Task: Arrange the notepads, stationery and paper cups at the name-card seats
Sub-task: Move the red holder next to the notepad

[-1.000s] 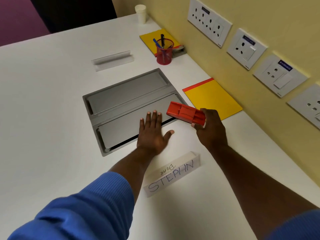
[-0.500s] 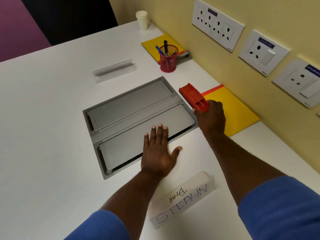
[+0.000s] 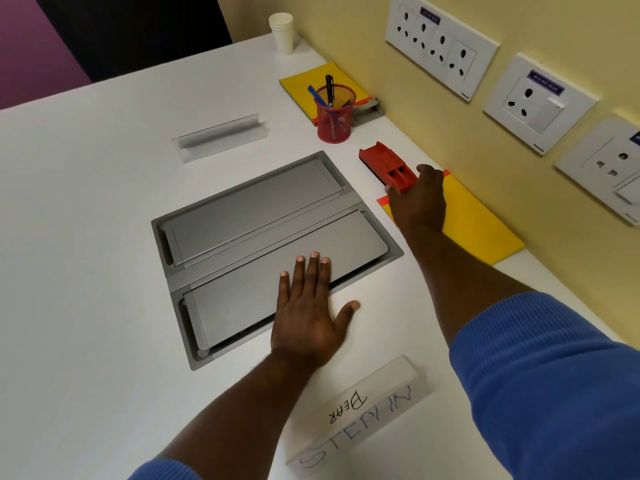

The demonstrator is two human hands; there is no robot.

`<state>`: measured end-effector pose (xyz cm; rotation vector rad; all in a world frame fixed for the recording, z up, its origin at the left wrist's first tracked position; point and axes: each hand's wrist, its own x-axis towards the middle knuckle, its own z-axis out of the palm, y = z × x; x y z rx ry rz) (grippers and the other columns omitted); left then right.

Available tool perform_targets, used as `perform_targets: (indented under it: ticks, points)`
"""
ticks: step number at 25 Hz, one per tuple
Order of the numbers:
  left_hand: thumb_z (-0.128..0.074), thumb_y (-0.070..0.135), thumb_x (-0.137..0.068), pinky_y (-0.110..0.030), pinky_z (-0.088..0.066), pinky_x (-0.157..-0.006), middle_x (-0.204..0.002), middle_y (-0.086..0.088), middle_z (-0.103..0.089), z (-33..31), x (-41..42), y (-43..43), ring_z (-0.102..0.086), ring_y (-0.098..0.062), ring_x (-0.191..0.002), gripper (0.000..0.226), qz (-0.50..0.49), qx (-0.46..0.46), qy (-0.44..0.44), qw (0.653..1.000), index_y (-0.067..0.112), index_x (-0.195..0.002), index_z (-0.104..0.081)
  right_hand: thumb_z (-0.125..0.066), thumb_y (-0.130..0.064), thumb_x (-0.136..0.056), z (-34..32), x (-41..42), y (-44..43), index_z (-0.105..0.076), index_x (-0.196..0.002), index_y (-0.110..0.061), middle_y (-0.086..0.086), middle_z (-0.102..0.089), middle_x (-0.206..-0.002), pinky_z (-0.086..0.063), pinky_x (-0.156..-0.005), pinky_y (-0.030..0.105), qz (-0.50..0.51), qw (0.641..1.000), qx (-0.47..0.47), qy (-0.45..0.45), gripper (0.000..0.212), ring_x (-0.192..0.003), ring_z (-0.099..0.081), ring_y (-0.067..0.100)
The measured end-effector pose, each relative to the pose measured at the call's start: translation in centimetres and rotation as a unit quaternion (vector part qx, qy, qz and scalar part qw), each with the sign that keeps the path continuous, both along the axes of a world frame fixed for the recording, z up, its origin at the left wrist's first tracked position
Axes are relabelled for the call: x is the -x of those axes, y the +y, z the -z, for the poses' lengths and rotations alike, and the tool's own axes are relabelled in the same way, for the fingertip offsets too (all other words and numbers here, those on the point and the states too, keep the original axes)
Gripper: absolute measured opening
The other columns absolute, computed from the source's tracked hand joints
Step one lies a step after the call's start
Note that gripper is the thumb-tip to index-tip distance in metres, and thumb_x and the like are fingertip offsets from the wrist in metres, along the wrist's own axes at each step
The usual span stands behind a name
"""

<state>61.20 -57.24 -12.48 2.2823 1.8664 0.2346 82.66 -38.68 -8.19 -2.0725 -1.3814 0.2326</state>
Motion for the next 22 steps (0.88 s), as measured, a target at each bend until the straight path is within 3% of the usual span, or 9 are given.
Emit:
perform_targets:
  ticks: [3, 6, 14, 18, 22]
  points:
    - [-0.009, 0.077, -0.099, -0.048, 0.004, -0.129, -0.171, -0.001, 0.016, -0.2, -0.1, 0.0, 0.023, -0.019, -0.156, 0.087, -0.001, 0.003, 0.003, 1.000, 0.021, -0.163, 0.011, -0.069, -0.035, -0.093, 0.9, -0.4, -1.1, -0.052, -0.132, -0.009, 0.015, -0.053, -0.135, -0.055, -0.097, 0.040, -0.034, 0.998, -0.037, -0.046, 0.049, -0.121, -0.058, 0.032]
    - [-0.008, 0.077, -0.098, -0.047, 0.006, -0.128, -0.171, 0.000, 0.016, -0.1, 0.0, 0.0, 0.023, -0.019, -0.156, 0.087, 0.000, 0.006, -0.001, 1.000, 0.022, -0.163, 0.011, -0.066, -0.034, -0.097, 1.0, -0.4, -0.5, -0.057, -0.129, -0.009, 0.014, -0.056, -0.133, -0.052, -0.098, 0.037, -0.047, 0.996, -0.045, -0.059, 0.042, -0.120, -0.059, 0.029]
    - [-0.008, 0.077, -0.098, -0.046, 0.008, -0.128, -0.171, 0.000, 0.018, -0.1, 0.0, 0.0, 0.024, -0.018, -0.156, 0.088, -0.002, 0.013, 0.004, 1.000, 0.022, -0.163, 0.012, -0.061, -0.037, -0.100, 0.9, -0.9, 1.0, -0.058, -0.139, -0.009, 0.016, -0.053, -0.145, -0.049, -0.105, 0.043, -0.030, 0.995, 0.000, -0.096, 0.048, -0.132, -0.052, 0.034]
    - [-0.008, 0.077, -0.098, -0.047, 0.006, -0.128, -0.171, -0.001, 0.016, -0.2, 0.0, 0.0, 0.022, -0.019, -0.156, 0.088, -0.004, 0.011, 0.003, 1.000, 0.021, -0.163, 0.010, -0.051, -0.051, -0.101, 1.1, -0.9, -0.4, -0.046, -0.150, -0.015, 0.013, -0.039, -0.159, -0.031, -0.120, 0.048, -0.068, 0.987, 0.041, -0.137, 0.062, -0.148, -0.034, 0.031]
    - [-0.005, 0.078, -0.097, -0.047, 0.007, -0.128, -0.171, -0.001, 0.017, -0.3, -0.1, 0.0, 0.023, -0.020, -0.156, 0.089, -0.002, 0.026, 0.007, 1.000, 0.021, -0.163, 0.011, -0.046, -0.055, -0.101, 1.1, -0.3, -3.6, -0.040, -0.154, -0.017, 0.011, -0.033, -0.163, -0.018, -0.125, 0.051, -0.125, 0.976, 0.049, -0.170, 0.066, -0.152, -0.025, 0.030]
